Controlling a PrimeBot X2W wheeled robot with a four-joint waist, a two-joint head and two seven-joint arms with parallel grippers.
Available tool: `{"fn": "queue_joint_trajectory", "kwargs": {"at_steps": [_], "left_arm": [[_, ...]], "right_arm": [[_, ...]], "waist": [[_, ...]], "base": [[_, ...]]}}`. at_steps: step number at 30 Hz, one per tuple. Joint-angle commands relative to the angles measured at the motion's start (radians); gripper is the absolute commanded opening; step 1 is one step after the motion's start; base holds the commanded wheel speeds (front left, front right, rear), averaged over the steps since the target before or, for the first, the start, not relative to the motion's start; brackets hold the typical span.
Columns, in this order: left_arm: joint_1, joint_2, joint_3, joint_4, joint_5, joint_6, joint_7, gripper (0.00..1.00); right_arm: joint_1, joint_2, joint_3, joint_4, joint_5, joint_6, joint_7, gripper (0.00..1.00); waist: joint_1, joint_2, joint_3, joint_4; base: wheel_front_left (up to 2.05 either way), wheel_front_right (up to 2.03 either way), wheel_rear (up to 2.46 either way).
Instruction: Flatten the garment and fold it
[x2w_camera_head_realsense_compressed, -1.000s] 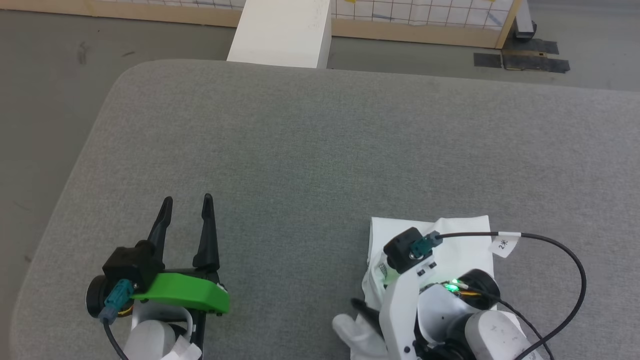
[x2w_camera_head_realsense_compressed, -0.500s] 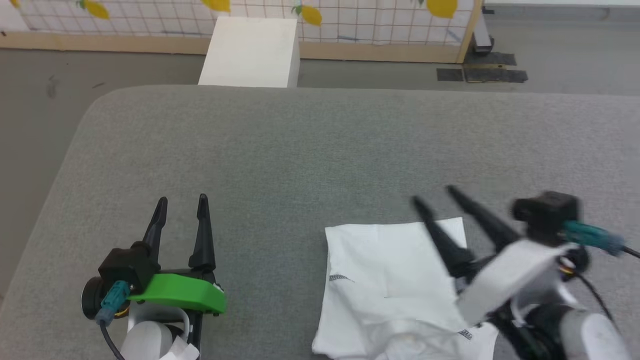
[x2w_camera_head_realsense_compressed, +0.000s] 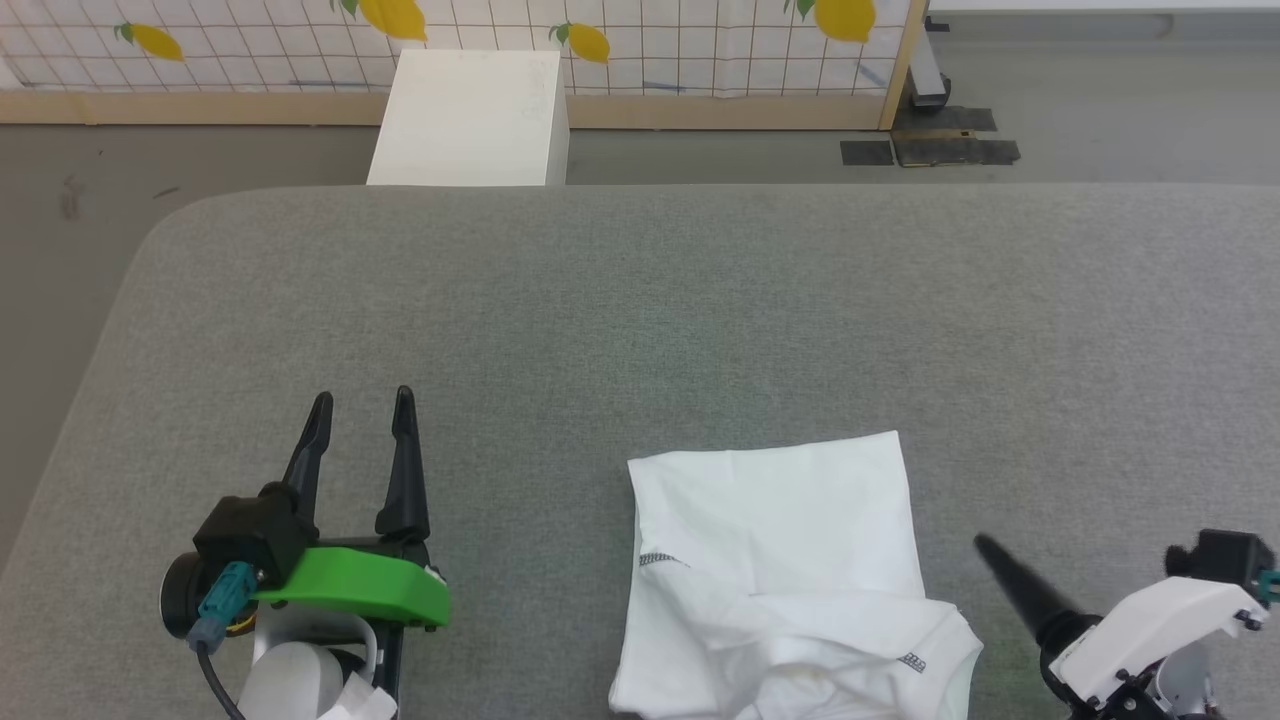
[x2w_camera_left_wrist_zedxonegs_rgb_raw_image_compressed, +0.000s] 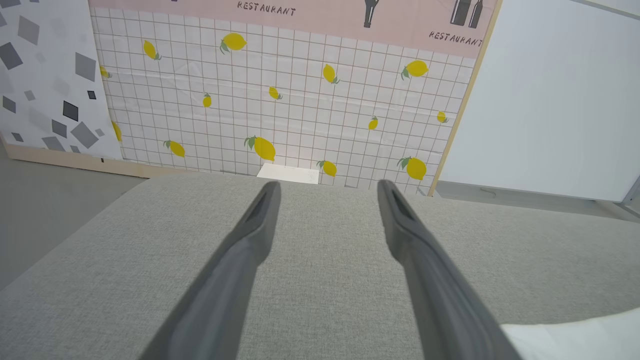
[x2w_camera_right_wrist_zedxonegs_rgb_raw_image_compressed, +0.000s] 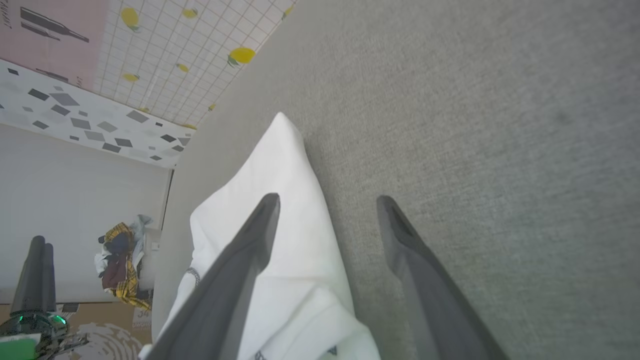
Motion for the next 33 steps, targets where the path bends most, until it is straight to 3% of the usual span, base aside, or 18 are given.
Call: {"fn": "queue_joint_trajectory", "kwargs": {"at_steps": [1, 10, 20, 21, 22, 25, 26, 33], "left_arm": [[0.008, -0.002, 0.001, -0.005, 0.008, -0.003, -0.005, 1.00], [0.009, -0.002, -0.006, -0.009, 0.004, 0.000, -0.005, 1.00], [0.009, -0.002, -0.008, -0.004, -0.003, 0.003, -0.005, 1.00], [0.009, -0.002, -0.008, -0.003, -0.003, 0.003, -0.005, 1.00], [0.009, -0.002, -0.008, -0.003, -0.003, 0.002, -0.005, 1.00], [0.011, -0.002, -0.007, -0.004, -0.003, 0.004, -0.005, 1.00], [0.012, -0.002, -0.006, -0.006, -0.003, 0.005, -0.005, 1.00], [0.012, -0.002, 0.008, -0.026, 0.005, 0.010, -0.005, 1.00]], "right_arm": [[-0.030, 0.000, -0.009, 0.028, 0.026, -0.001, 0.052, 1.00], [-0.099, 0.000, -0.022, 0.153, 0.065, -0.001, 0.372, 1.00], [-0.113, 0.000, 0.060, 0.174, 0.040, -0.001, 0.471, 1.00], [-0.113, 0.000, 0.068, 0.175, 0.042, -0.001, 0.471, 0.87], [-0.113, 0.000, 0.078, 0.176, 0.045, -0.001, 0.471, 0.51], [-0.114, 0.000, 0.101, 0.170, 0.045, -0.001, 0.467, 0.17], [-0.116, 0.000, 0.109, 0.164, 0.040, -0.001, 0.463, 0.00], [-0.170, 0.000, 0.165, 0.122, -0.050, -0.001, 0.431, 0.00]], "waist": [[0.0000, 0.0000, 0.003, 0.003], [0.0000, 0.0000, 0.020, 0.027], [0.0000, 0.0000, 0.024, 0.047], [0.0000, 0.0000, 0.024, 0.048], [0.0000, 0.0000, 0.023, 0.049], [0.0000, 0.0000, 0.024, 0.048], [0.0000, 0.0000, 0.025, 0.047], [0.0000, 0.0000, 0.048, 0.005]], "base": [[0.00, 0.00, 0.00], [0.00, 0.00, 0.00], [0.00, 0.00, 0.00], [0.00, 0.00, 0.00], [0.00, 0.00, 0.00], [0.00, 0.00, 0.00], [0.00, 0.00, 0.00], [0.00, 0.00, 0.00]]}}
